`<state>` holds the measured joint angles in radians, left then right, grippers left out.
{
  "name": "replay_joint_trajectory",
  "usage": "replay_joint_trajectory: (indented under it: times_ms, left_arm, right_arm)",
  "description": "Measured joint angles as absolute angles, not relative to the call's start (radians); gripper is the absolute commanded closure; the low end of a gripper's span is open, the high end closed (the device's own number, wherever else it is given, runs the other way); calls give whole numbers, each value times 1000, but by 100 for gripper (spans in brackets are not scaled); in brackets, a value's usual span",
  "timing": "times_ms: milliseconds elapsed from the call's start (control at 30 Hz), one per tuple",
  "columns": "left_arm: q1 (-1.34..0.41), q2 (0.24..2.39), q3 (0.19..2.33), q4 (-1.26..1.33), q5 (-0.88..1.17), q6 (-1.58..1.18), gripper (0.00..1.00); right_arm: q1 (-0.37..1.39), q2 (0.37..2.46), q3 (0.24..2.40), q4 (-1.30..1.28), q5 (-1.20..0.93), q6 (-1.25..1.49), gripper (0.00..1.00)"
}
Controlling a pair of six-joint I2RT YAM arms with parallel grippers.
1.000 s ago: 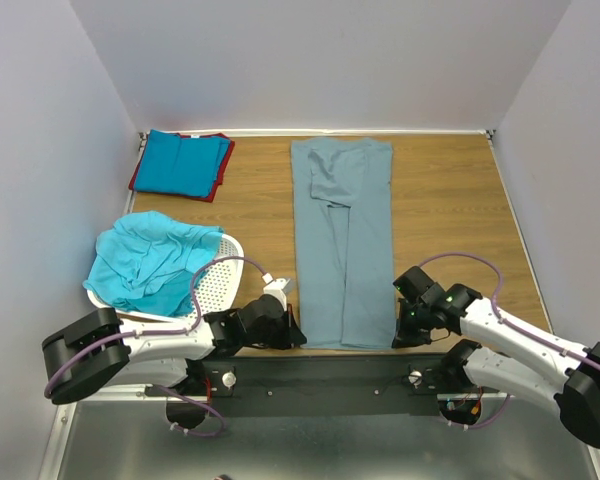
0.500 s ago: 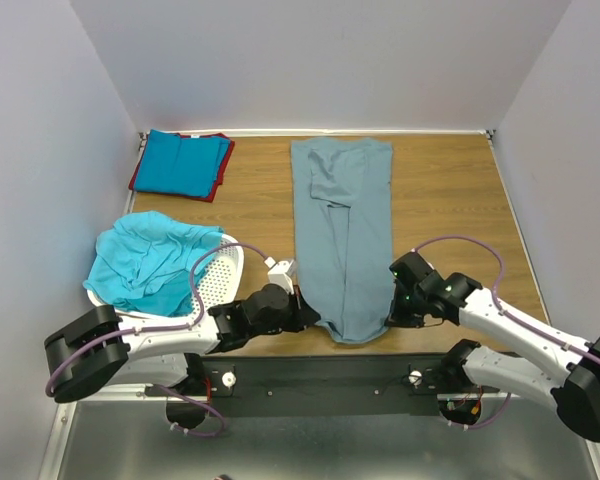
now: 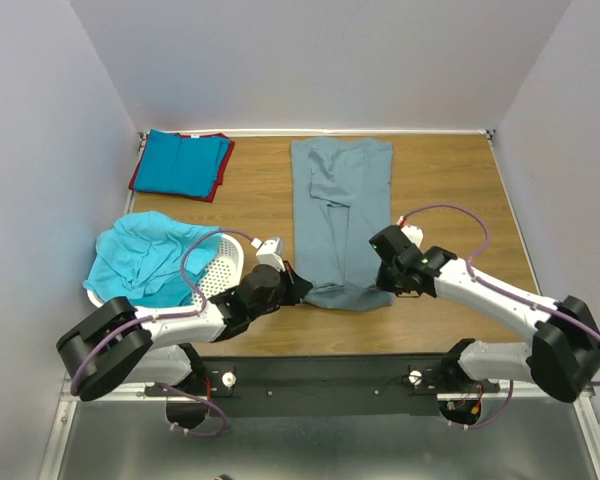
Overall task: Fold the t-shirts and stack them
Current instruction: Fold the tshirt
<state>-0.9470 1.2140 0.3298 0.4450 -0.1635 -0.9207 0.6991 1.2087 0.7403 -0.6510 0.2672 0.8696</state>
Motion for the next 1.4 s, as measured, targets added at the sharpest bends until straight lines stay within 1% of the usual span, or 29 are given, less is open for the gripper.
replay_joint_trajectory:
  times_ms: [267,533,1067,1400]
  left_arm:
    - [-781,1376,411,611,-140,-799,100]
    - [-649,1572,540,726,-57,-707,100]
    - [-528,1795,758,785,89,-654,100]
    - [-482,1826,769,788,100,-669,100]
  right_arm:
    - [699,1488,931,-570,439,797,100]
    - [684,1675,1103,-540,559,730,99]
    - [548,1803,1243,-516,609,624,100]
    - [517,1908,1341,-492,608,571,100]
